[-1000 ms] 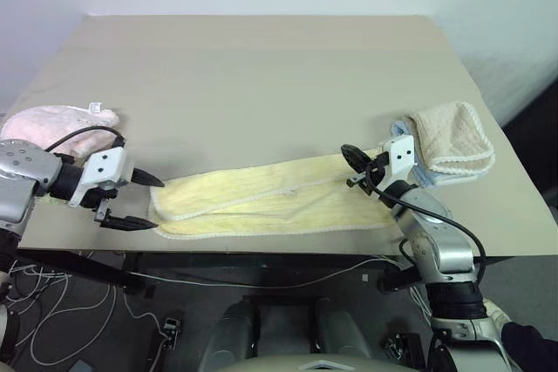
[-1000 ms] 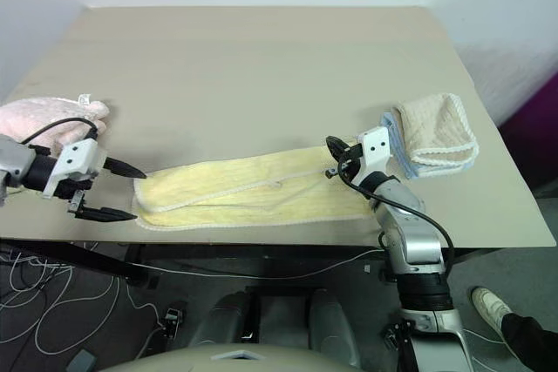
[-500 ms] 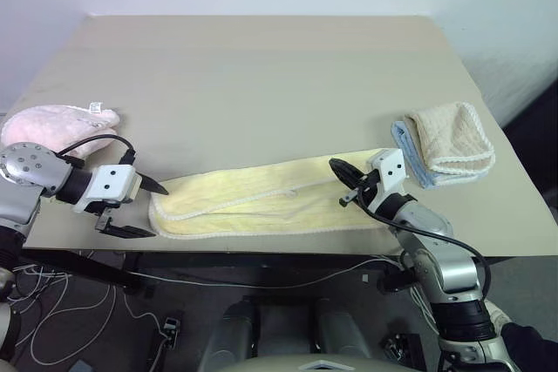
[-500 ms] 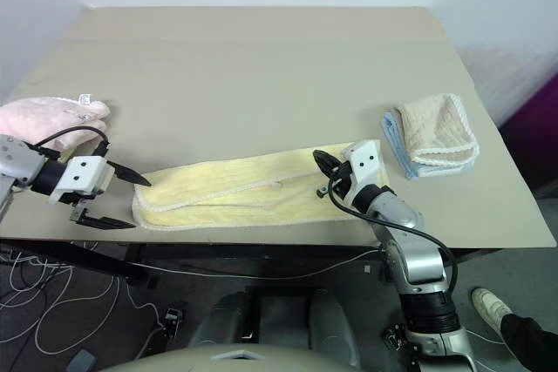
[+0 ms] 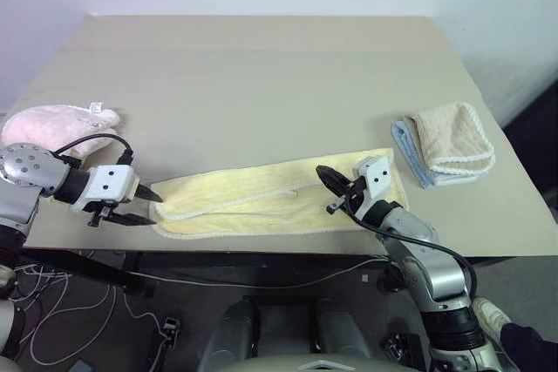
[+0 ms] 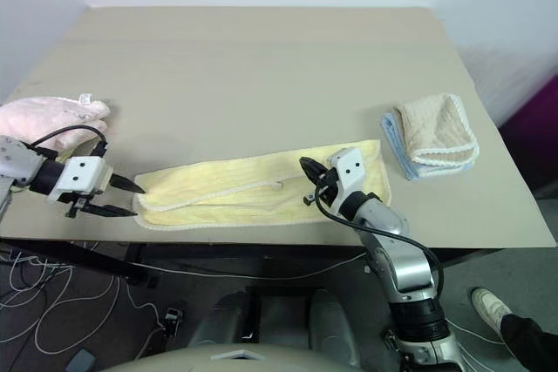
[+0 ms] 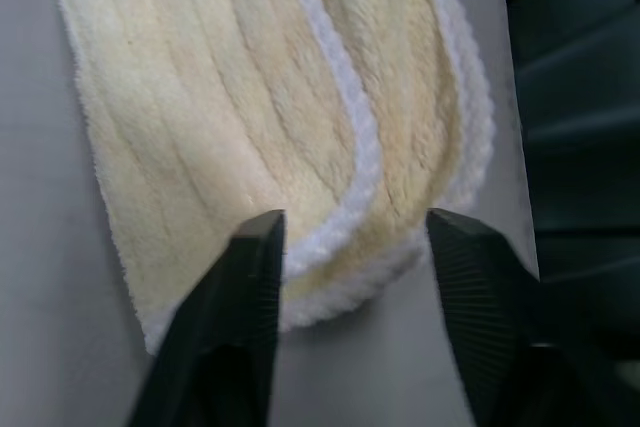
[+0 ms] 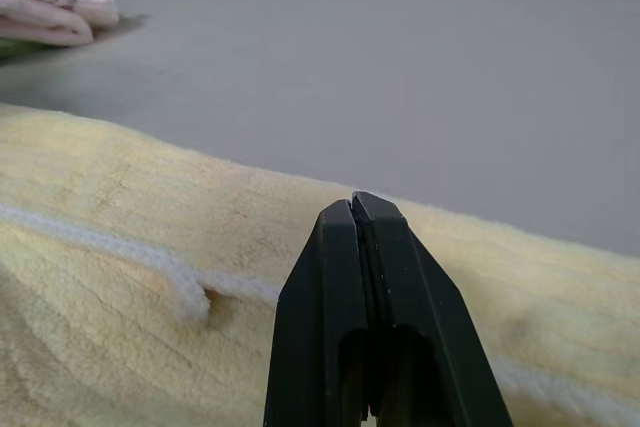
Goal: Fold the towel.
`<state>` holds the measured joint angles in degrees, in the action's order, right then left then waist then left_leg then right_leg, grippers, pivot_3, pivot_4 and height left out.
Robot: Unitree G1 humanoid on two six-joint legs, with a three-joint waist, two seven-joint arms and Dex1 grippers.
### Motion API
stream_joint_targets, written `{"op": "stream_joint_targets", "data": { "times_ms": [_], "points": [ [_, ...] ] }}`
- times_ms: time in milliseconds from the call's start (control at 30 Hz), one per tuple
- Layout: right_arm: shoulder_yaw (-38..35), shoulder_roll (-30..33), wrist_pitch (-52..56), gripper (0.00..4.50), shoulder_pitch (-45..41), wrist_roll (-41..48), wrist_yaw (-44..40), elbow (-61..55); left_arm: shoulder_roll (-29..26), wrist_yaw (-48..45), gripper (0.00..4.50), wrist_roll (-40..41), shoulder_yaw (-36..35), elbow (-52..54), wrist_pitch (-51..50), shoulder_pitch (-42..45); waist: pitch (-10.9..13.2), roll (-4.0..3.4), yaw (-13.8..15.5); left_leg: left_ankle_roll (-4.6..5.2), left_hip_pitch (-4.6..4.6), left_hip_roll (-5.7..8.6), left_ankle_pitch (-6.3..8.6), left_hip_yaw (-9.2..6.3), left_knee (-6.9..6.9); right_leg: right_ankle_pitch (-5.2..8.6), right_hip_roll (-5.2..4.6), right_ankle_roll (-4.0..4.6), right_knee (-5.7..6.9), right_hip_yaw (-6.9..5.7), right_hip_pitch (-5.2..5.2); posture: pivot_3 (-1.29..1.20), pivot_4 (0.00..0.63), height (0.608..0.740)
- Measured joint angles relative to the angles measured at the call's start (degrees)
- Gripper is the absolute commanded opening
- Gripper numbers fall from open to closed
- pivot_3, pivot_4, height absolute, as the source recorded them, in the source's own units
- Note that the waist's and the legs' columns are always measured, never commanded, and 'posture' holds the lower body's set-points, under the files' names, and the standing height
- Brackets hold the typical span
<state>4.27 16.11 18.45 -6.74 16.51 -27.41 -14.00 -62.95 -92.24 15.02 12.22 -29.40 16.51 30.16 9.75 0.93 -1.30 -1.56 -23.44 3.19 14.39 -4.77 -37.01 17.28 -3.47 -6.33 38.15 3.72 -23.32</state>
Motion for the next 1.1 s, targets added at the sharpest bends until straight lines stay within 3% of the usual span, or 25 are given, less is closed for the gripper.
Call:
{"op": "stream_joint_targets", "data": {
  "times_ms": [200, 667, 1100],
  "points": [
    [-0.06, 0.0, 0.0, 0.0, 0.02, 0.0, 0.23, 0.0, -1.42, -0.01, 1.89, 1.25, 0.36, 0.65, -1.24, 0.33, 0.0, 0.0, 0.01, 0.0, 0.0, 0.0, 0.0, 0.0, 0.0, 0.0, 0.0, 0.0, -0.01, 0.0, 0.0, 0.0, 0.15, 0.74],
    [-0.2, -0.05, -0.02, 0.0, 0.01, 0.0, 1.08, 0.0, 4.37, -0.02, 1.89, -5.05, 0.3, -6.65, 16.24, 3.85, 0.0, 0.01, 0.08, 0.0, 0.0, 0.01, 0.0, 0.0, -0.02, 0.0, 0.0, 0.0, 0.0, 0.0, 0.0, 0.0, 0.15, 0.74],
    [-0.2, -0.04, -0.02, 0.0, -0.03, -0.09, 1.35, 0.0, 1.09, -0.03, 1.89, -4.55, 5.06, -6.76, 19.35, 4.04, -0.01, 0.01, 0.15, 0.0, 0.0, 0.01, 0.0, 0.0, -0.03, 0.0, 0.0, 0.0, 0.0, 0.0, 0.02, 0.0, 0.15, 0.74]
  ]
}}
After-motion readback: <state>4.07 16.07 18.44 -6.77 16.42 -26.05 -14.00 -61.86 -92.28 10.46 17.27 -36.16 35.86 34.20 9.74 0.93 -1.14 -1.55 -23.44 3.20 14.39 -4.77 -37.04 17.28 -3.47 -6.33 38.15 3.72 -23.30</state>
